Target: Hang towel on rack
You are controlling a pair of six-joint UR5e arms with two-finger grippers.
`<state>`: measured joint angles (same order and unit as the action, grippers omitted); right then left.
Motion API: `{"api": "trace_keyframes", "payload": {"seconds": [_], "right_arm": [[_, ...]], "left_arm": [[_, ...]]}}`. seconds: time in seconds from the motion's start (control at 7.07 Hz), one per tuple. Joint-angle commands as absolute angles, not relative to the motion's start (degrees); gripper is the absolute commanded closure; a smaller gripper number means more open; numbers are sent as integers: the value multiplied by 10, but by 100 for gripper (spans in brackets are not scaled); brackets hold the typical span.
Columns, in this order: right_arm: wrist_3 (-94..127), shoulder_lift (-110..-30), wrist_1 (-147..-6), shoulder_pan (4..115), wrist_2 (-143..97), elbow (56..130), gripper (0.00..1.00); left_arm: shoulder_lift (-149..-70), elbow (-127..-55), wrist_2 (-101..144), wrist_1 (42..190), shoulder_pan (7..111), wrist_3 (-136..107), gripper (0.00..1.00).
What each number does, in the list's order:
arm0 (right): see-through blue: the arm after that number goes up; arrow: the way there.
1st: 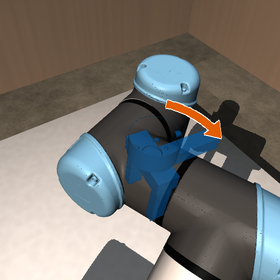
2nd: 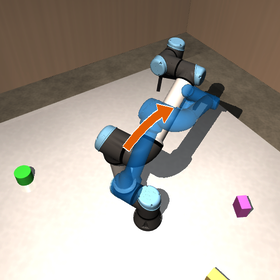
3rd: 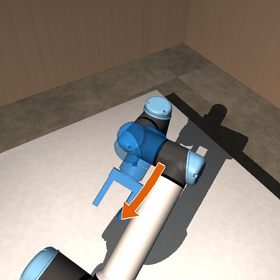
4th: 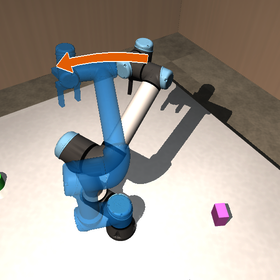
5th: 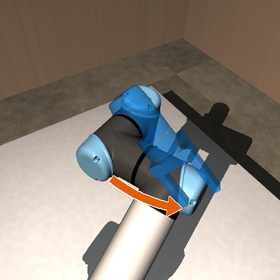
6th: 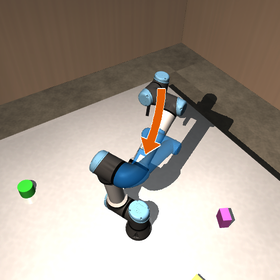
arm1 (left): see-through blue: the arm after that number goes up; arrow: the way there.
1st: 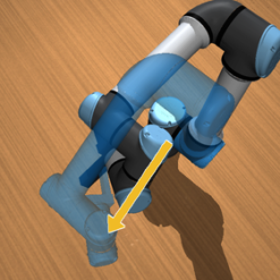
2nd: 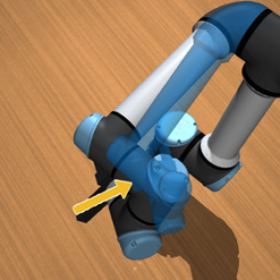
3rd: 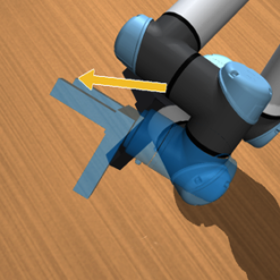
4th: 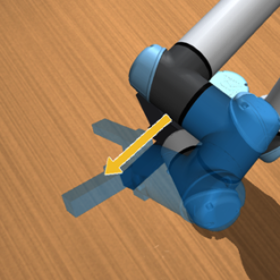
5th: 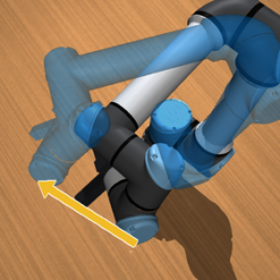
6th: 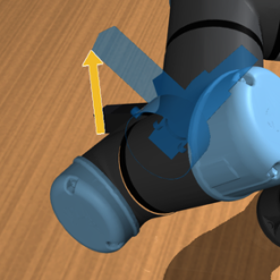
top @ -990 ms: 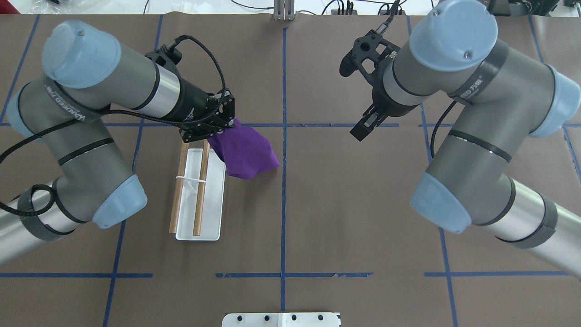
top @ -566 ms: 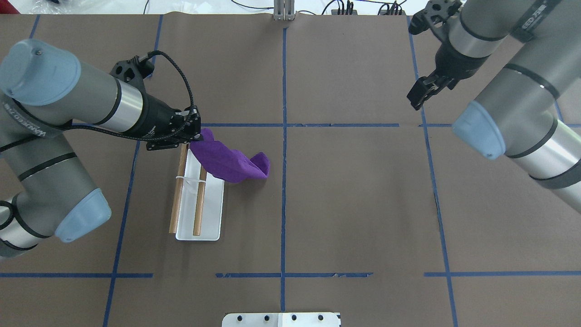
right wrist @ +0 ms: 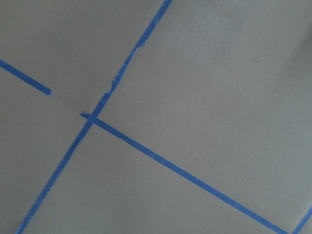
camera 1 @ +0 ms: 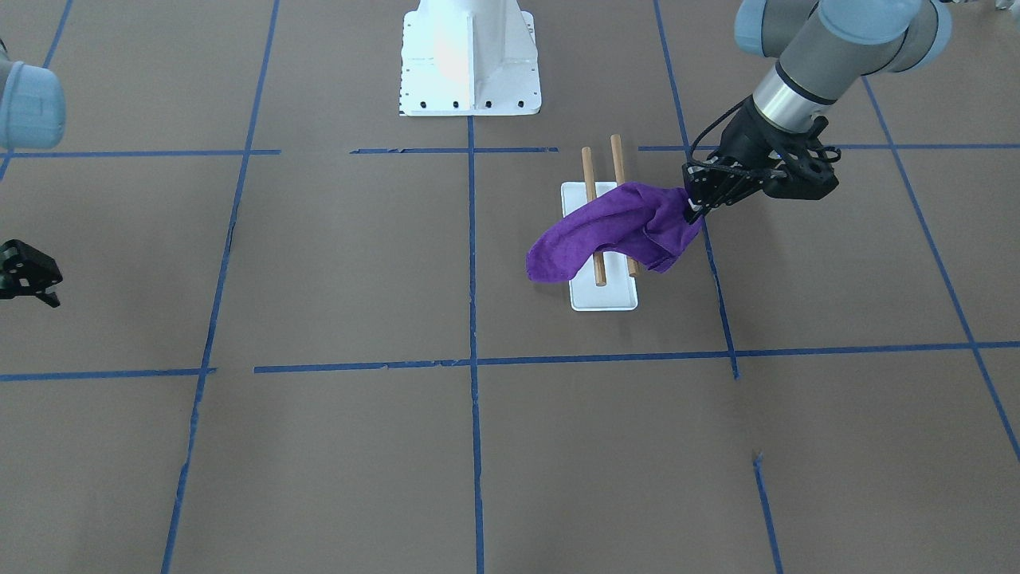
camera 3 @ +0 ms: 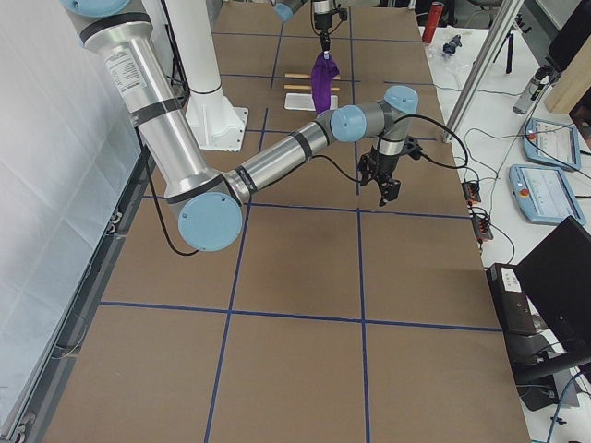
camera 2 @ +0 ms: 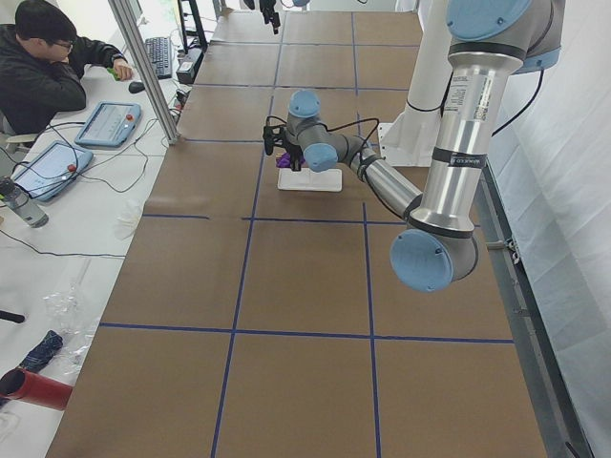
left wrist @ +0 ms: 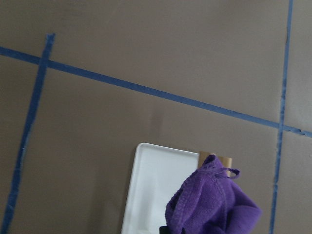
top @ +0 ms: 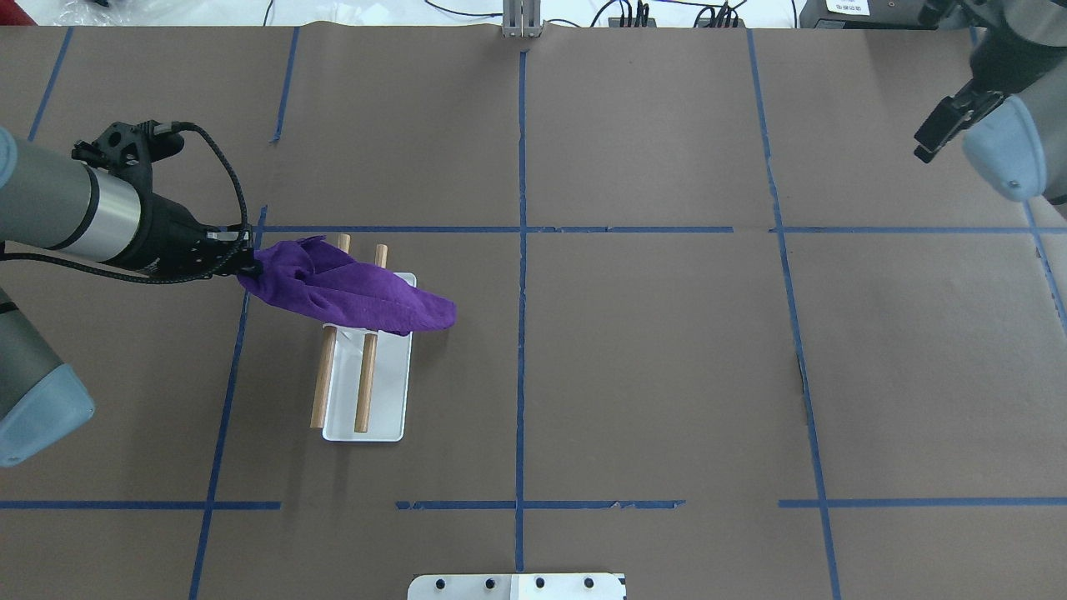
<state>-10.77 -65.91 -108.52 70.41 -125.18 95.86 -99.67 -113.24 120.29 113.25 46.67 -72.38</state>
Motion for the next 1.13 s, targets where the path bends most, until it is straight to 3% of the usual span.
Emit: {"api": "trace_keyframes", "payload": {"seconds": [0.0,0.14,0.42,0.99], "right_arm": [[-181,-681,-1080,736,-1251,930,0],[-181,-683,-1079,737,-1252,930,0],[-179,-687,-1084,750,-1250,930,0],[-186,-800,-1078,860,-1276,928,0]], "left_arm": [[-983,-1127,1200,1133,469,-695,100],[-983,-1125,1198,1135,469,-696,1],[-985,-1122,1198,1136,470,-689,0],[-909,-1089,1205,1128,607,-287,0]]}}
